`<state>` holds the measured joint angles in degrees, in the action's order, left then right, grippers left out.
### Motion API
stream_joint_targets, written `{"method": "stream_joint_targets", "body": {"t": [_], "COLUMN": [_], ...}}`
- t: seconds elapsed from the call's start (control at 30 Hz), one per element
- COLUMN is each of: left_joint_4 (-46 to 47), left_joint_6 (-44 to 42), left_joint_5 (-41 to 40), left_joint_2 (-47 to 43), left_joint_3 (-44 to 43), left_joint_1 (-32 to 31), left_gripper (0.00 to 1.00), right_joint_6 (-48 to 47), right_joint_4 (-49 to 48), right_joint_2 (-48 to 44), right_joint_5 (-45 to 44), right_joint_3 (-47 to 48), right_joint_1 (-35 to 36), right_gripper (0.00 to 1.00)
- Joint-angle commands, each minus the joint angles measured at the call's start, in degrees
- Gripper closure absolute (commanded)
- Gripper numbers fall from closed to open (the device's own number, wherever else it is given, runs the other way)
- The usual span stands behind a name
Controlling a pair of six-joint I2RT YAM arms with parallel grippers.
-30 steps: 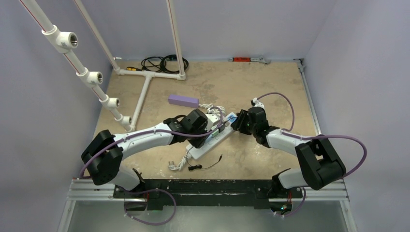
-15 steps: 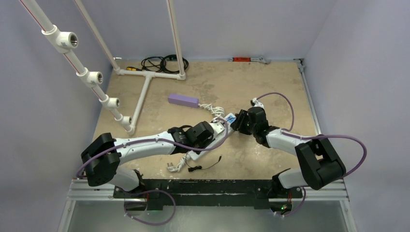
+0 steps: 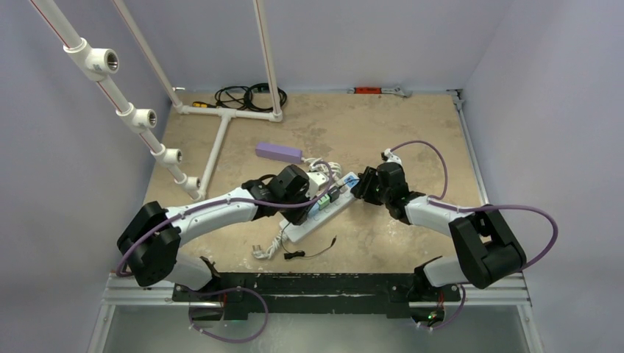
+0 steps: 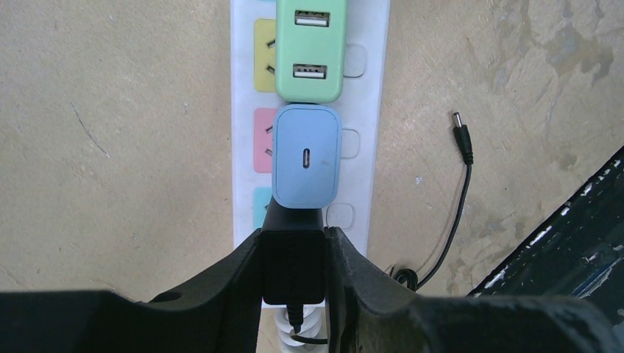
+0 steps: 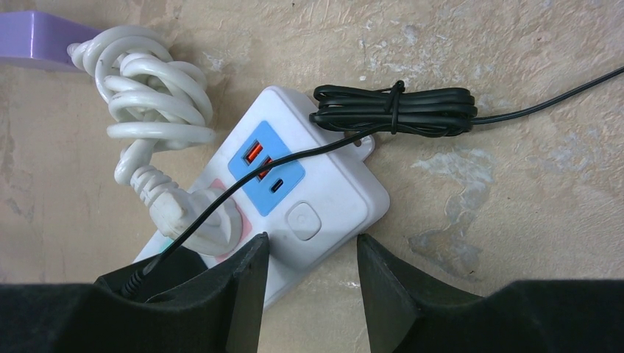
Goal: Pull the plug off the socket
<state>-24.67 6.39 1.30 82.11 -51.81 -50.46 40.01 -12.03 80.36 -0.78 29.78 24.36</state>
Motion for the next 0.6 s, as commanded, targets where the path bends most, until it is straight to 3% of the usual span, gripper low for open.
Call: {"method": "stream_joint_targets", "body": {"t": [0.0,0.17,0.37,0.57], "left_joint_4": [1.2,1.4,0.4,0.2], "left_joint_6": [-0.2,-1.1,-1.6,-1.5], "left_joint_5": [3.4,0.0,-15.0,-23.5], "left_joint_2": [-1.7,-1.9,-2.2,-1.9], "left_joint_3": [-2.1,-1.7,-1.1,-0.6], "left_joint_1": [1.4,1.1,-4.9,-9.7], "left_gripper": [1.0,1.0,1.0,1.0], "right_joint_6": [-1.3,-1.3,-1.3,-1.3], "right_joint_4": [1.0,0.9,0.7,0.7], "right_joint_2": [1.0,1.0,1.1,1.2], "right_joint_5": [-1.5,-1.5,-1.4,-1.5], "right_joint_3": [1.2,1.1,1.1,1.1], "right_joint_1": [-0.3,-0.2,-0.2,-0.3], "right_gripper": [0.5,0.5,0.5,0.5]}}
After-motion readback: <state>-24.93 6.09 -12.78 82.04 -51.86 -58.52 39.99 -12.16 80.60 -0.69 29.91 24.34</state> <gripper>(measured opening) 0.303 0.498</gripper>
